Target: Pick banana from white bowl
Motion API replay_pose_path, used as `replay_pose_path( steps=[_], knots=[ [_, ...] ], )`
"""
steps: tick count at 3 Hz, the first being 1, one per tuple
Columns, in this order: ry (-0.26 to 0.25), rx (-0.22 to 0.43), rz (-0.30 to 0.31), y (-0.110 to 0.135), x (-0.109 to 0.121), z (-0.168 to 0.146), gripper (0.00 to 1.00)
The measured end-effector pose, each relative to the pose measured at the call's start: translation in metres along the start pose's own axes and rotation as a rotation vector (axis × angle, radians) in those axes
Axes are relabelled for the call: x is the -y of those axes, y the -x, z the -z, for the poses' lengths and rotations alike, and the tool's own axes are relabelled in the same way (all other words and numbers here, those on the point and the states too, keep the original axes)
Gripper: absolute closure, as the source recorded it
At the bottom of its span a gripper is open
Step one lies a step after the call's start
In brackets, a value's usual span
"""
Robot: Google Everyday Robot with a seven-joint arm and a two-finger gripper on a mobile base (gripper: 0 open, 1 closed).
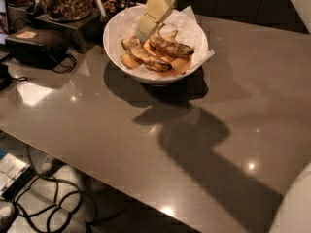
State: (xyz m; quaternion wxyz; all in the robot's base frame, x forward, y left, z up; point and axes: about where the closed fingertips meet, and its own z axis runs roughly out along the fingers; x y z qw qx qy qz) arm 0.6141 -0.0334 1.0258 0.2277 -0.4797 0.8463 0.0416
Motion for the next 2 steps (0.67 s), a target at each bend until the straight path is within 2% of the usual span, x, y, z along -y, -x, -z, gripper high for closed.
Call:
replay_pose_path(
  steps=[1, 2],
  knots=[
    [-0.035, -0.039, -0.048, 0.004, 0.008, -0.011, 0.15],
    [-0.056, -0.081, -0.100, -0.002, 0.020, -0.026, 0.24]
  ],
)
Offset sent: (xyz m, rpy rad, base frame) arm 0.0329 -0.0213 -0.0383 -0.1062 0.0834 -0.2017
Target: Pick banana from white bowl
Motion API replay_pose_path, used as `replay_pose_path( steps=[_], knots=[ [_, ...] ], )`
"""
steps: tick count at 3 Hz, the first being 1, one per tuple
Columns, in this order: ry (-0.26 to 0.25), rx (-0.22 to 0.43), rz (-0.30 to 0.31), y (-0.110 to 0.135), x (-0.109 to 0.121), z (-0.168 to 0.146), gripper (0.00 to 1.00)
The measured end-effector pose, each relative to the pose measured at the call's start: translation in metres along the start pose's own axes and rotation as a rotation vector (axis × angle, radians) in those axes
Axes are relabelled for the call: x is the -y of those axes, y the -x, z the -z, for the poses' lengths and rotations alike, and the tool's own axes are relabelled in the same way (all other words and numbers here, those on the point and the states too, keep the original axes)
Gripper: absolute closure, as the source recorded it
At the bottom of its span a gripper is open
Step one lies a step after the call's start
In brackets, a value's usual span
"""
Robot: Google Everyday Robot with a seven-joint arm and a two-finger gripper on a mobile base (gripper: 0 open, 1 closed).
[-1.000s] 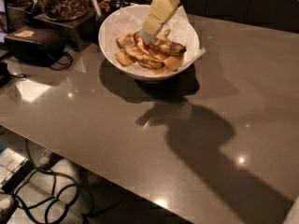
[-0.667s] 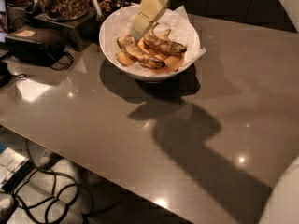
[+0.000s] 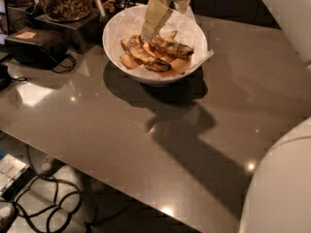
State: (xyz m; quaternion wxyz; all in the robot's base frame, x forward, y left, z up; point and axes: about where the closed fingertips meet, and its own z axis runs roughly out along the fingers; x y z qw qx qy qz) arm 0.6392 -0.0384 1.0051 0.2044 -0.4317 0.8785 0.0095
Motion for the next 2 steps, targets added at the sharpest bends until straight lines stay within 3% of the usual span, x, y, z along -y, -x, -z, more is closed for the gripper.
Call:
replay_pose_path(
  steps=[2],
  knots=[
    [-0.021, -0.059, -0.072, -0.017, 0.026, -0.027, 0.27]
  ],
)
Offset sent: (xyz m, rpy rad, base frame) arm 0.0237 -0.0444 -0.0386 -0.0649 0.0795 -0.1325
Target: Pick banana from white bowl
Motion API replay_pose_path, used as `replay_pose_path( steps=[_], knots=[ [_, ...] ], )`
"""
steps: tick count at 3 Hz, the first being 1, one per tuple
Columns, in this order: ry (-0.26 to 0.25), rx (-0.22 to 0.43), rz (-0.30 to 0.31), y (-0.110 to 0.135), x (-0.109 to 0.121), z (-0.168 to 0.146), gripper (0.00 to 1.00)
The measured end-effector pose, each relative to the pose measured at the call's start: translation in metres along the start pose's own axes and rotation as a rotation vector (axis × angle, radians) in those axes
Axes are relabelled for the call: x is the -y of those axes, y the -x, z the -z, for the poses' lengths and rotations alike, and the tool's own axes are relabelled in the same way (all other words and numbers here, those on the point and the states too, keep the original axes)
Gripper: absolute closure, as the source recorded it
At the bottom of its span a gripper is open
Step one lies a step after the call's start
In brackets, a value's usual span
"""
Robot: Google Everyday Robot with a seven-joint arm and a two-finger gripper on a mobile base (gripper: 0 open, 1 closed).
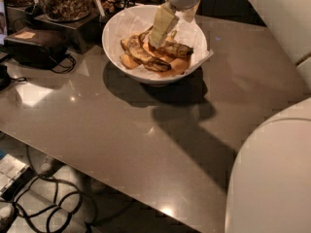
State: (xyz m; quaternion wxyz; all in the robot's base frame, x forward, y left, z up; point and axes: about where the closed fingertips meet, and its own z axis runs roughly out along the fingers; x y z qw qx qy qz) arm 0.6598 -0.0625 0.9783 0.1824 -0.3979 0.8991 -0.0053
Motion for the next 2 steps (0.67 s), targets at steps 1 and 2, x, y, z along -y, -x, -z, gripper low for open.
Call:
replay_pose_path(
  steps=[1, 2],
  knots=[
    [0.003, -0.018, -0.020, -0.002, 0.007, -0.012, 0.29],
    [0.020, -0.030, -0.018, -0.001, 0.004, -0.023, 0.31]
  ],
)
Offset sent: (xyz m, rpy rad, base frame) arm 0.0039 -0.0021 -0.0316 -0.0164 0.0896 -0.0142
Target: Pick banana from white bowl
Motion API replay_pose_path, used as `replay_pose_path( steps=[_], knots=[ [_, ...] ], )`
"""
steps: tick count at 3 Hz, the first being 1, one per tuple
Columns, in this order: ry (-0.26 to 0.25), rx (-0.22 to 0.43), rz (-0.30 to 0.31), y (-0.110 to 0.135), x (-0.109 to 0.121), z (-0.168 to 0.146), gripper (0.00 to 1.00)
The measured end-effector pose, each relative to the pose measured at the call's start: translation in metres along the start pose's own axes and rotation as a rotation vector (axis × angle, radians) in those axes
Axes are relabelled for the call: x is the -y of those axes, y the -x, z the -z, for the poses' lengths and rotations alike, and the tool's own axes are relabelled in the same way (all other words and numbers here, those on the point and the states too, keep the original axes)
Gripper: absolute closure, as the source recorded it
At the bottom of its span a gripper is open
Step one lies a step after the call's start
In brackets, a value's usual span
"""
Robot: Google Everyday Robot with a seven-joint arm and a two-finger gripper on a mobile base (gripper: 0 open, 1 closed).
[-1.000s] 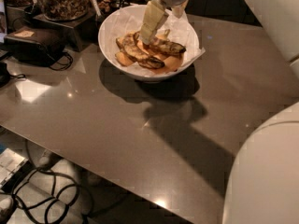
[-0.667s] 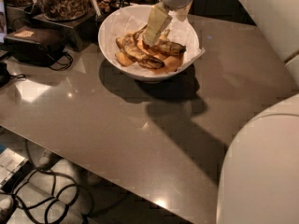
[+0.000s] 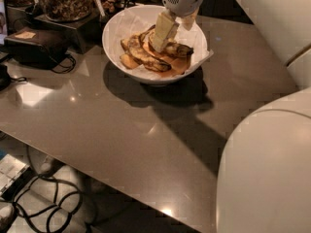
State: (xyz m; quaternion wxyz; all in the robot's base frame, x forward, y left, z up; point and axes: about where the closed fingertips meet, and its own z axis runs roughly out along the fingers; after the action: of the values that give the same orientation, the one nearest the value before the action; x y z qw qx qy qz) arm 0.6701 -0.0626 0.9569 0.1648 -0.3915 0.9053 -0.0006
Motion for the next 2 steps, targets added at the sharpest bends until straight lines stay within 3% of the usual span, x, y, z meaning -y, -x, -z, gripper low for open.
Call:
replay_pose_path(
  steps=[2],
  knots=[
    [0.022, -0.021, 0.012, 0.0003, -0.0088, -0.0133, 0.30]
  ],
)
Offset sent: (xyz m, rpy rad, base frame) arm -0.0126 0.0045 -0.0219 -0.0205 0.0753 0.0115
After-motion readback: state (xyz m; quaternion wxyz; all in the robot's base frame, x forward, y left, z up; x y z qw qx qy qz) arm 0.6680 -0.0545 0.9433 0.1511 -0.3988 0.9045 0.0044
